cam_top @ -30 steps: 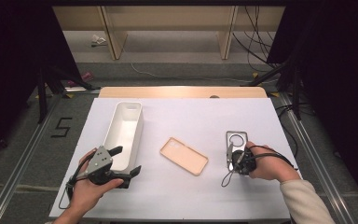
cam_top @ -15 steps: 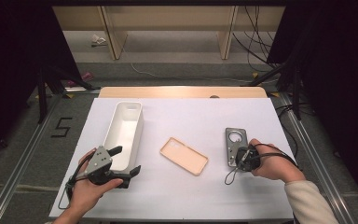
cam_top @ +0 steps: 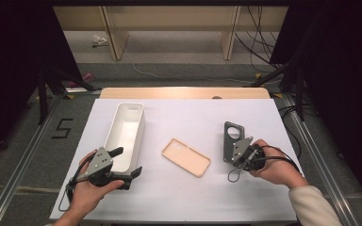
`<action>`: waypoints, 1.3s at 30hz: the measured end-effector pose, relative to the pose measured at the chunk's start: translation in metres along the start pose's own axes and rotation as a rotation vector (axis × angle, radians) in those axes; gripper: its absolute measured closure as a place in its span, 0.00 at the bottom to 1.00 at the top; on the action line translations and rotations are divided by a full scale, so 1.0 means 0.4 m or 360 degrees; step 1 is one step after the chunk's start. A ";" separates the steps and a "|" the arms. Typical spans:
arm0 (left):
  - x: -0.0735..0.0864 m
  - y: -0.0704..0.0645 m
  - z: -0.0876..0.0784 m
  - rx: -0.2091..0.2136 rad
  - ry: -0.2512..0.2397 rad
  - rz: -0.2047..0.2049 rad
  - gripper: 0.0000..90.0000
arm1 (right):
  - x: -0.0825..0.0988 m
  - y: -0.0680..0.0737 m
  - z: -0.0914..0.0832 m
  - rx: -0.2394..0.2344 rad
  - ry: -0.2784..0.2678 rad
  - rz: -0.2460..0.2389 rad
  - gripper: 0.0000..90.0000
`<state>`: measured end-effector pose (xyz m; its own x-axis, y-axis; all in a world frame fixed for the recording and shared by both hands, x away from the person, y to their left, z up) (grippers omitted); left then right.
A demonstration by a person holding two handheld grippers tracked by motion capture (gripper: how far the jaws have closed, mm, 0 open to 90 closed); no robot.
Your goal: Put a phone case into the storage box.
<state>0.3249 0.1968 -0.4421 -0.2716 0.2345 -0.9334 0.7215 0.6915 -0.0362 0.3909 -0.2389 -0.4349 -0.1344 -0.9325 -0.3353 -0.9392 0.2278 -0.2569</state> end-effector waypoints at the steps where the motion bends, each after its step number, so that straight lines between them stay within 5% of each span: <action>1: 0.000 0.000 0.000 -0.0001 -0.0001 0.0000 0.06 | -0.003 0.003 0.001 0.0004 -0.0033 0.0030 0.99; 11: -0.001 0.000 -0.001 -0.0003 -0.0002 0.0000 0.06 | -0.023 0.011 0.011 0.0031 -0.0382 0.0221 0.99; 26: -0.018 -0.001 -0.001 -0.0022 -0.0022 -0.0024 0.09 | -0.053 0.022 0.017 -0.0008 -0.0560 0.0282 0.99; 32: -0.085 -0.005 0.023 -0.0060 -0.0005 -0.0082 0.16 | -0.081 0.035 0.014 -0.0015 -0.0632 0.0289 0.99; 39: -0.190 -0.016 0.097 -0.0051 0.0074 -0.0103 0.18 | -0.122 0.056 0.010 -0.0027 -0.0698 0.0265 0.99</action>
Point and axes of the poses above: each handheld gripper's, and its own axes: z roughly forward along the jaws, x roughly out of its underside, y roughly to its left, the point moved 1 cm from there along z, roughly forward along the jaws, and after that the axes turned 3 degrees about x, right-handed, at the moved point
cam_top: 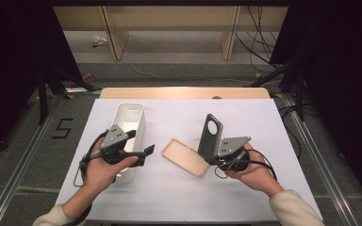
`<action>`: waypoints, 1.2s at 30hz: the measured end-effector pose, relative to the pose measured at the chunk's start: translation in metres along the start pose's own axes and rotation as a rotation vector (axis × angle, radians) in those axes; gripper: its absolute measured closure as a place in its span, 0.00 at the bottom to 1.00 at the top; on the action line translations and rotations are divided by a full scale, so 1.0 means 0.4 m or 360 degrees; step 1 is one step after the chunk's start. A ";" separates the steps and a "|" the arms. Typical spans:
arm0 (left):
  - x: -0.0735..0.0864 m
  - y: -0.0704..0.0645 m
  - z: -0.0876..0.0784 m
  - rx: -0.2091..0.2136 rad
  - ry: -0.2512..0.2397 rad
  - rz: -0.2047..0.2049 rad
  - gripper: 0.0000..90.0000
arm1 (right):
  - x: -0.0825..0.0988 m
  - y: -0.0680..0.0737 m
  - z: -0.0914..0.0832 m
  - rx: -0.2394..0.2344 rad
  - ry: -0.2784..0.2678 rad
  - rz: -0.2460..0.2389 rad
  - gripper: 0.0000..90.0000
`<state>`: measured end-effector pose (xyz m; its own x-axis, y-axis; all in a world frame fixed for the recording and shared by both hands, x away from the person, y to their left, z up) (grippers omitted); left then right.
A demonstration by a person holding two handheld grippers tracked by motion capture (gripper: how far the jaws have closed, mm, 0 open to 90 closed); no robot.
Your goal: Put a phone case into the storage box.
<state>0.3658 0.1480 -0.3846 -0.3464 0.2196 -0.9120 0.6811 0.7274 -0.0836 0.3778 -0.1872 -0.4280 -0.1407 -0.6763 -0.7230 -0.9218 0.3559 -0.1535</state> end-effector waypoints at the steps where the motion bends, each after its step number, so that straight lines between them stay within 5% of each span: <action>1: -0.014 -0.005 0.012 0.0007 0.0011 0.0011 0.18 | -0.004 0.004 0.002 -0.0004 -0.0007 -0.0001 0.99; 12: -0.110 -0.036 0.157 0.0113 0.0232 0.0031 0.18 | -0.044 0.037 0.021 -0.0038 -0.0053 -0.0050 0.99; 15: -0.125 -0.042 0.195 0.0153 0.0292 -0.0012 0.20 | -0.051 0.044 0.026 -0.0049 -0.0057 -0.0056 0.99; 25: -0.162 -0.044 0.302 0.0136 0.0410 -0.0115 0.29 | -0.068 0.061 0.040 -0.0072 -0.0048 -0.0111 0.99; 33: -0.175 -0.028 0.348 0.0120 0.0475 -0.0184 0.40 | -0.073 0.069 0.045 -0.0082 -0.0033 -0.0147 0.99; 36: -0.173 -0.013 0.362 0.0106 0.0527 -0.0258 0.44 | -0.077 0.072 0.045 -0.0083 -0.0036 -0.0160 0.99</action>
Point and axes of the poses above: each handheld gripper's, and its own axes: z roughly forward along the jaws, x roughly out of its underside, y roughly to its left, the point moved 1 cm from there along z, roughly forward along the jaws, and after that the axes turned 3 degrees about x, right-handed, at the moved point
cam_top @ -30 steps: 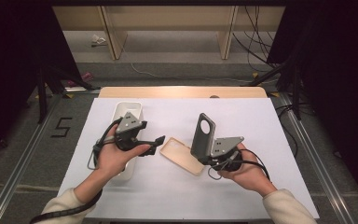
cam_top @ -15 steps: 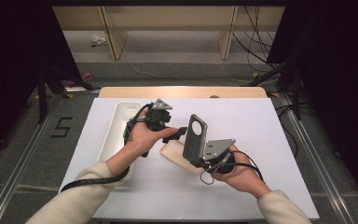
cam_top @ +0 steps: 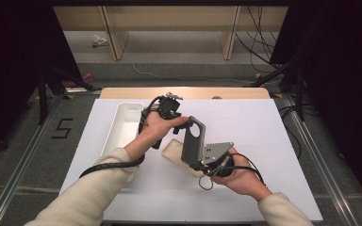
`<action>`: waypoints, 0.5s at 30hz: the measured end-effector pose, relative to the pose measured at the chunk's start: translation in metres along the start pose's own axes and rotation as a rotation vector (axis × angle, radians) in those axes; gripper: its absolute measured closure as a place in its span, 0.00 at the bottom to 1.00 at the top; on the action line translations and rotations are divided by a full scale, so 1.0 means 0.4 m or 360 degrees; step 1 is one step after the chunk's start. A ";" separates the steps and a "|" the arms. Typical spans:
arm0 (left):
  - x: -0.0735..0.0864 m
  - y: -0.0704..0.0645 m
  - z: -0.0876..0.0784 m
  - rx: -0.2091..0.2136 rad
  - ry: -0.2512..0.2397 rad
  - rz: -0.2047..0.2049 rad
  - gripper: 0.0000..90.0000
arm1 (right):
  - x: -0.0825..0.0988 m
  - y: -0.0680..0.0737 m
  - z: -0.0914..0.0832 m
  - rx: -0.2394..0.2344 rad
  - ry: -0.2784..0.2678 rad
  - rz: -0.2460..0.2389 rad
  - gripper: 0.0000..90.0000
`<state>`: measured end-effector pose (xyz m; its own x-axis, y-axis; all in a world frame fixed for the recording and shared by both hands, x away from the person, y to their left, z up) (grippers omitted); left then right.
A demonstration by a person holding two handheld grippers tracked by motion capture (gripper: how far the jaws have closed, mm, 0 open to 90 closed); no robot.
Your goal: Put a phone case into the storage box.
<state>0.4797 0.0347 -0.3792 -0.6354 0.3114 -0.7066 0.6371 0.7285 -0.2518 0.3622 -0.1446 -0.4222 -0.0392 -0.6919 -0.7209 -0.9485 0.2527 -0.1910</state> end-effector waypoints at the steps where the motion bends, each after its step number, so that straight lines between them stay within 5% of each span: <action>1: 0.000 0.000 0.000 0.0000 0.0000 0.0000 0.45 | -0.001 0.001 0.000 -0.0001 0.0001 -0.0004 0.99; 15: 0.008 0.010 0.026 0.0048 0.0099 -0.0121 0.61 | -0.008 0.011 0.009 -0.0014 0.0021 -0.0064 0.99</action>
Point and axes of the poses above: each handheld gripper's, and its own axes: z roughly forward along the jaws, x roughly out of its underside, y roughly to its left, the point moved 1 cm from there along z, roughly forward along the jaws, and after that the axes turned 3 degrees about x, right-handed, at the moved point
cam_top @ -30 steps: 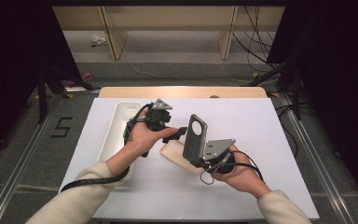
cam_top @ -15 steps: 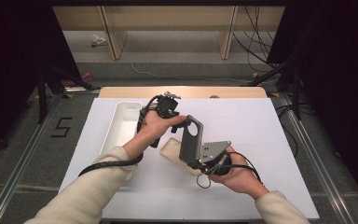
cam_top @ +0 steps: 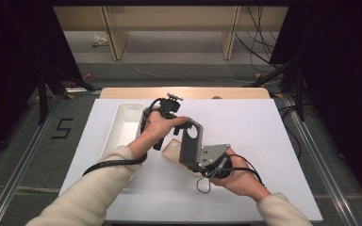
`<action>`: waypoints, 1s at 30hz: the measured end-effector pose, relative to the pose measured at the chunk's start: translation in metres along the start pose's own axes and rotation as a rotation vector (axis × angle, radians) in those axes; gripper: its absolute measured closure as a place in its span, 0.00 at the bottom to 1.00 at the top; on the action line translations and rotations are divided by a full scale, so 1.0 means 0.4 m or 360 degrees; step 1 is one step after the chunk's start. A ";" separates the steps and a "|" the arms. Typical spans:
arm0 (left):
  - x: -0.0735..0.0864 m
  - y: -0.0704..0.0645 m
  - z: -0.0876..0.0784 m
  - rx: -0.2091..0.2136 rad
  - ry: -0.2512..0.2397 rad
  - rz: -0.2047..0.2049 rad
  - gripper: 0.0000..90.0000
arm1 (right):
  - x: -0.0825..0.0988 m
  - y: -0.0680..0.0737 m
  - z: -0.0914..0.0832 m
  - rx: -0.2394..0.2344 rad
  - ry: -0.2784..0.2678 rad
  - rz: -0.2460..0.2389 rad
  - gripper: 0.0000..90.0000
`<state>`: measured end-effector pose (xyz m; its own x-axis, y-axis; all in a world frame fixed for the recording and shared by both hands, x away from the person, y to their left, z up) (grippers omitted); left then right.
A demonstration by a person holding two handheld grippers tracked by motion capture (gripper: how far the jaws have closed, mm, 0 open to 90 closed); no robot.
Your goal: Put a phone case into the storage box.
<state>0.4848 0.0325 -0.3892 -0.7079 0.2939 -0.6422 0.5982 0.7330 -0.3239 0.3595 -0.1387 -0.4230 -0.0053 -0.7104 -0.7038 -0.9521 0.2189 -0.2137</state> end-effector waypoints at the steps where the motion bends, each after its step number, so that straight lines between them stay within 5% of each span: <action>1: 0.001 0.001 0.001 0.0006 0.0001 -0.0010 0.63 | 0.000 0.001 0.000 -0.0001 0.0004 -0.0005 0.99; 9: 0.002 -0.002 -0.007 0.0083 -0.0068 -0.0134 0.79 | 0.000 0.002 0.005 -0.0002 0.0018 -0.0025 0.99; 18: -0.005 -0.056 -0.036 0.0197 -0.0214 -0.0116 0.90 | 0.006 0.002 0.015 0.0009 0.0064 -0.0043 0.98; 20: -0.004 -0.074 -0.043 0.0198 -0.0252 -0.0062 0.90 | 0.008 0.000 0.016 0.0006 0.0062 -0.0018 0.97; 21: -0.003 -0.088 -0.051 0.0152 -0.0277 0.0045 0.90 | 0.011 -0.004 0.015 0.0029 0.0042 0.0020 0.91; 22: -0.003 -0.088 -0.051 0.0152 -0.0277 0.0045 0.90 | 0.011 -0.004 0.015 0.0029 0.0042 0.0020 0.91; 25: 0.003 -0.096 -0.063 0.0104 -0.0343 0.0205 0.90 | 0.015 -0.021 0.000 0.0150 -0.0029 0.0183 0.64; 30: 0.019 -0.085 -0.083 0.0061 -0.0454 0.0287 0.90 | 0.033 -0.045 -0.019 0.0282 -0.0085 0.0389 0.41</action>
<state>0.4467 0.0303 -0.3598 -0.4593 0.2294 -0.8582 0.7216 0.6597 -0.2099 0.3743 -0.1571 -0.4233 -0.2069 -0.5873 -0.7825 -0.8565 0.4952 -0.1452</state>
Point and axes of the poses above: each handheld gripper's, and its own axes: z roughly forward along the jaws, x roughly out of its underside, y roughly to its left, the point moved 1 cm from there along z, roughly forward along the jaws, and after that the axes turned 3 degrees about x, right-handed, at the moved point
